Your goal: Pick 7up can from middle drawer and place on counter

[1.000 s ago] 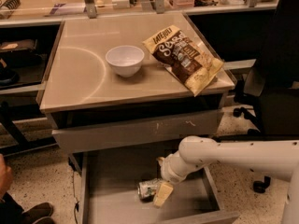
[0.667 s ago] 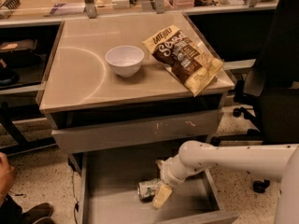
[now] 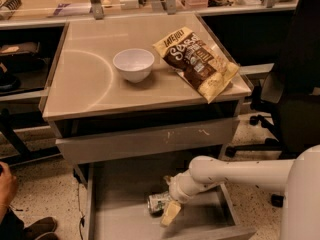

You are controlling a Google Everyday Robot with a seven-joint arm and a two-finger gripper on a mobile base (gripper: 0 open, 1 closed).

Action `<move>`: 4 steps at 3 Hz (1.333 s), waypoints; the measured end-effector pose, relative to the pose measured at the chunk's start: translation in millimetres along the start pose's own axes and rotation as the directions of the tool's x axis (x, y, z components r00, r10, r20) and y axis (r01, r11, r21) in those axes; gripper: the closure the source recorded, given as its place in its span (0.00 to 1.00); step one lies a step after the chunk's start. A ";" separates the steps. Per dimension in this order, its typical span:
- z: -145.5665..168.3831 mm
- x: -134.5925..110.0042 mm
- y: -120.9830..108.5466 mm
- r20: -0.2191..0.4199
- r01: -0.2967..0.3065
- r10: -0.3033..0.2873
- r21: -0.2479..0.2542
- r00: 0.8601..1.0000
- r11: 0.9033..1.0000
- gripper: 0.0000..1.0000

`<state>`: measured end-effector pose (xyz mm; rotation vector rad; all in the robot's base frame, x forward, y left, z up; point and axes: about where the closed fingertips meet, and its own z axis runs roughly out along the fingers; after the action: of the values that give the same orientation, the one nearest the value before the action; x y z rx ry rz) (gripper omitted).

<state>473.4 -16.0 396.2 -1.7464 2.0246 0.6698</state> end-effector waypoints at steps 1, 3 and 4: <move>17.9 0.4 -2.5 0.021 0.007 -0.007 -0.024 1.000 1.000 0.00; 36.5 2.2 -1.4 0.039 -0.005 0.007 -0.065 0.999 0.998 0.00; 36.5 2.2 -1.4 0.039 -0.005 0.007 -0.065 0.999 0.998 0.19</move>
Offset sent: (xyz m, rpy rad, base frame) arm 0.0009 0.0270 -0.0456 0.0734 0.0888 0.0368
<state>473.6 3.2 365.1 -1.7503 2.0033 0.7743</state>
